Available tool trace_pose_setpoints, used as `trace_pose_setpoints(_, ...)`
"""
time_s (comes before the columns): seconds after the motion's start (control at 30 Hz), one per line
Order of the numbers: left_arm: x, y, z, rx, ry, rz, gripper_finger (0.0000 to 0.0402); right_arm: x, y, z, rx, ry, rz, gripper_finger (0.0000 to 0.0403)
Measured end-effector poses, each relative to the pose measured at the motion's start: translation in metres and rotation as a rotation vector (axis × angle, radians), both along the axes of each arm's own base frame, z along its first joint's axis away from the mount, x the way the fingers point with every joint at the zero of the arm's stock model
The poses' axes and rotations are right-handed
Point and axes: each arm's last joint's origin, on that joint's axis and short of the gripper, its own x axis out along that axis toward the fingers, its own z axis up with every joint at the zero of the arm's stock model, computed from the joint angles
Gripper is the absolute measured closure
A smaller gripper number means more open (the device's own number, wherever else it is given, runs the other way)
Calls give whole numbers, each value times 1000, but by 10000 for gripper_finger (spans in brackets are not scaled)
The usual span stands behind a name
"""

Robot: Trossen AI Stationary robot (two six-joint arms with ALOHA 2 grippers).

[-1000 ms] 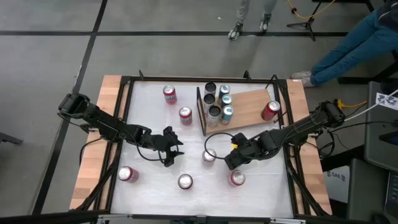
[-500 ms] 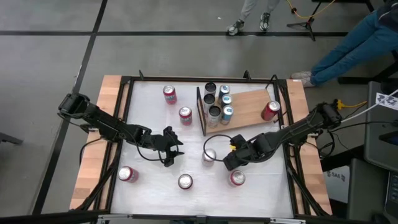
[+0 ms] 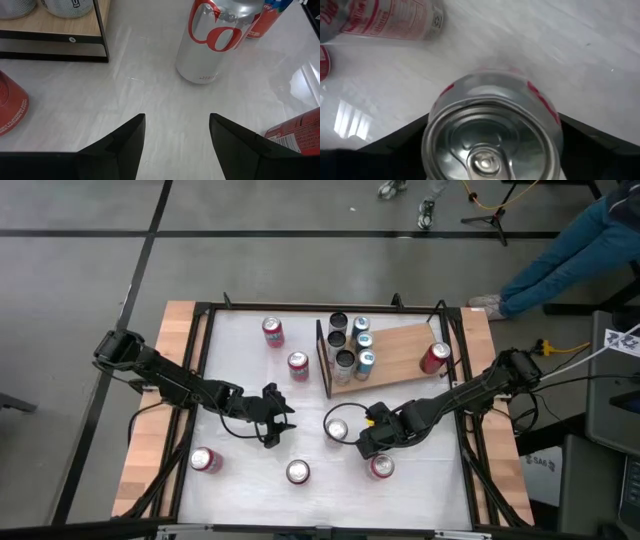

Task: Place canned beverage on shelf
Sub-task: Put the right silver soda can on the shelf

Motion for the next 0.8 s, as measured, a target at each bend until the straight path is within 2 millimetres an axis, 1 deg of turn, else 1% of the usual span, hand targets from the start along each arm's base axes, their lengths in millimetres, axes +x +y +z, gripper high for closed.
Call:
trace_pose_setpoints(0.1,0,0,0,0,0,0,189,0,-1,0,-24,-9,16,101)
trace_pose_setpoints(0.17,0,0,0,0,0,0,189,0,-1,0,-39,-14,47,113)
trace_pose_setpoints(0.3,0,0,0,0,0,0,189,1,-3,0,-63,-19,153,113)
trace_pose_setpoints(0.4,0,0,0,0,0,0,189,4,-9,0,-85,-22,254,100)
trace_pose_setpoints(0.53,0,0,0,0,0,0,189,8,-19,0,-132,-31,464,92)
trace_pose_setpoints(0.7,0,0,0,0,0,0,189,13,-33,1,-212,-50,854,101)
trace_pose_setpoints(0.8,0,0,0,0,0,1,189,15,-39,1,-241,-66,1080,99)
